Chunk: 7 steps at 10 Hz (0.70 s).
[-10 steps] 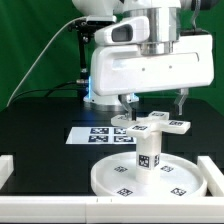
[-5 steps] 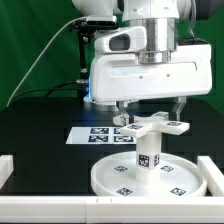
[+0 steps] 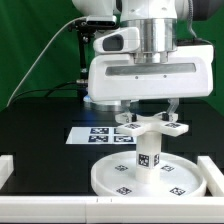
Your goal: Assemble round table
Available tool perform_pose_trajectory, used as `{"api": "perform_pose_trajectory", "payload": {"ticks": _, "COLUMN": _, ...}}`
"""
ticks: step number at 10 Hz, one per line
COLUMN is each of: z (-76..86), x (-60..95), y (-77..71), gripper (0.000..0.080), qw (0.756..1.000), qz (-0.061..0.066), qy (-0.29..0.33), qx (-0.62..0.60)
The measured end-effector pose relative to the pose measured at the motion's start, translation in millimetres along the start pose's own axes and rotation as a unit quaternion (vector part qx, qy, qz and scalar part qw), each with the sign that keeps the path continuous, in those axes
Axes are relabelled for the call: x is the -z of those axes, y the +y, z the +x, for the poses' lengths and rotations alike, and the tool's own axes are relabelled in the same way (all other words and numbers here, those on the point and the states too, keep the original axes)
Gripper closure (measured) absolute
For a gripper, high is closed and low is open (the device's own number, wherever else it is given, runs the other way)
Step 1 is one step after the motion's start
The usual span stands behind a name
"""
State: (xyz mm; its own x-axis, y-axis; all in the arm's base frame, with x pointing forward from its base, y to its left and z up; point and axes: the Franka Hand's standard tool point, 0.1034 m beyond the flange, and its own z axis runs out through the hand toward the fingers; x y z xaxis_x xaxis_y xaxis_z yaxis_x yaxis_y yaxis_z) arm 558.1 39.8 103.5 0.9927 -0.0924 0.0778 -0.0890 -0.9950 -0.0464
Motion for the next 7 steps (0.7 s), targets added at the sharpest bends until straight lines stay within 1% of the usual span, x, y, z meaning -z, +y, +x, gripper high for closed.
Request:
{"api": "perform_pose_trajectory", "payload": {"ticks": 2, "z": 0.3, "x": -0.7, "y": 0.1, "gripper": 0.0361, "qw": 0.991, "qz": 0.000, "qy": 0.003, "qx": -0.133}}
{"api": "perform_pose_trajectory", "payload": {"ticks": 3, "z": 0.5, "x": -0.8, "y": 0.1, "gripper": 0.0361, "qw": 0.973, "qz": 0.001, "qy": 0.006, "qx": -0.229}}
{"api": "perform_pose_trajectory", "payload": {"ticks": 4, "z": 1.0, "x": -0.6, "y": 0.5, "gripper": 0.0361, "qw": 0.949, "qz": 0.006, "qy": 0.005, "qx": -0.314}}
{"api": "perform_pose_trajectory", "payload": {"ticks": 6, "z": 2.6, "x": -1.0, "y": 2.0, "gripper": 0.0360, "qw": 0.906, "qz": 0.013, "qy": 0.004, "qx": -0.423}}
{"api": "perform_pose_trajectory", "payload": {"ticks": 7, "z": 3.5, "x": -1.5, "y": 3.0, "gripper": 0.0360, "qw": 0.889, "qz": 0.017, "qy": 0.009, "qx": -0.457}}
